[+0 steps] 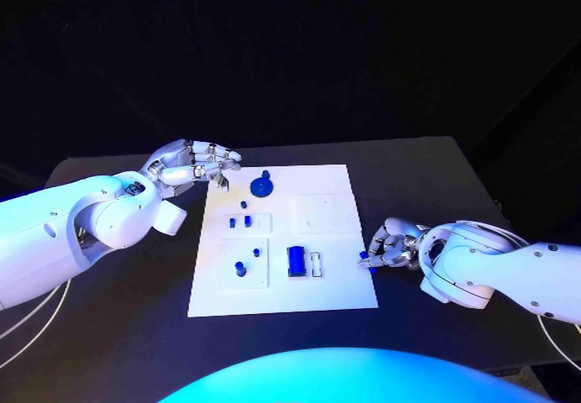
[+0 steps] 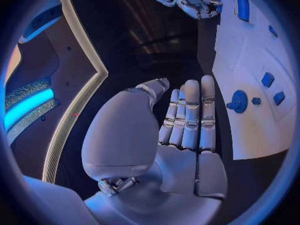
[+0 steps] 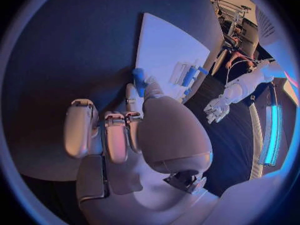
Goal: Assemble the parts on the task board
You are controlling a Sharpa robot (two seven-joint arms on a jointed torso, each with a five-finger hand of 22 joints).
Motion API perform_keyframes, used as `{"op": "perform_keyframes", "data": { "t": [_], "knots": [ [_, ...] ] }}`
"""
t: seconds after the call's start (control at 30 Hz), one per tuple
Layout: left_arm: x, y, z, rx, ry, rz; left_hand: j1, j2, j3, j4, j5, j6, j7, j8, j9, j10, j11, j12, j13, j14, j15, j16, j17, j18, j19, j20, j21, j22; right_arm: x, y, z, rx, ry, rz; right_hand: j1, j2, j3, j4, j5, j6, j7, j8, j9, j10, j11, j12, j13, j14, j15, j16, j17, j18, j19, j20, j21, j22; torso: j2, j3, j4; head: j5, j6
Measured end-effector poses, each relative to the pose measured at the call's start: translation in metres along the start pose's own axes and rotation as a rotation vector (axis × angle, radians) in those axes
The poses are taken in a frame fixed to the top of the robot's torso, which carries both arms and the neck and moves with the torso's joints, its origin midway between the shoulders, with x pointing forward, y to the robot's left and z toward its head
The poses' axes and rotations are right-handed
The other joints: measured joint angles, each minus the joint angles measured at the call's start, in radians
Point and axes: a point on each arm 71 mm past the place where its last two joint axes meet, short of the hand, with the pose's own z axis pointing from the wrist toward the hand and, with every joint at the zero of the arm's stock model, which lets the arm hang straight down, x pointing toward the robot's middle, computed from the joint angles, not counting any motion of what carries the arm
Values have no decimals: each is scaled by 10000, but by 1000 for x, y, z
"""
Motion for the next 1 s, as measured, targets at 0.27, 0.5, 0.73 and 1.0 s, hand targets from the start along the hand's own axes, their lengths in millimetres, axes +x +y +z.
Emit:
{"op": "perform_keyframes", "data": {
  "t": [0.27,0.5,0.73,1.0],
  "knots": [
    [0,0,0,-6,-6,1,0,0,0,0,0,0,0,0,0,0,0,0,-1,0,0,0,0,0,0,0,0,0,0,1,0,-21,-21,12,497,-41,1241,-68,2,154,-116,81,-92,-5,-179,69,-74,9,-166,38,-1,2,3,-173,71,-1,-2,0,1,-12,-7],
    [-1,0,0,-16,-23,5,0,0,0,0,0,0,0,0,0,0,0,0,-1,0,0,0,-1,0,0,0,0,1,0,-2,-3,23,-92,186,497,-43,2414,658,22,114,-126,221,-23,16,-301,30,-64,-37,-249,38,-2,1,0,-241,75,-2,-2,3,7,-5,-1],
    [-1,0,0,-21,-29,7,0,0,1,56,0,0,0,0,9,0,0,0,11,0,0,0,14,0,0,0,-77,-27,-11,-12,-7,273,-382,483,-547,-1086,4862,790,23,38,-152,220,-23,68,-354,16,-62,-36,-284,38,-3,2,0,-241,75,-3,-2,4,5,10,12],
    [-1,0,0,-24,-25,5,0,0,1,56,0,0,0,0,9,0,0,0,10,0,0,0,14,0,0,0,-77,-27,-30,-2,-17,47,-750,821,-868,-1160,5375,531,23,38,-153,221,-18,68,-354,44,-63,-38,-284,37,-4,2,0,-240,75,-4,-4,-8,1,-6,21]
  ]
}}
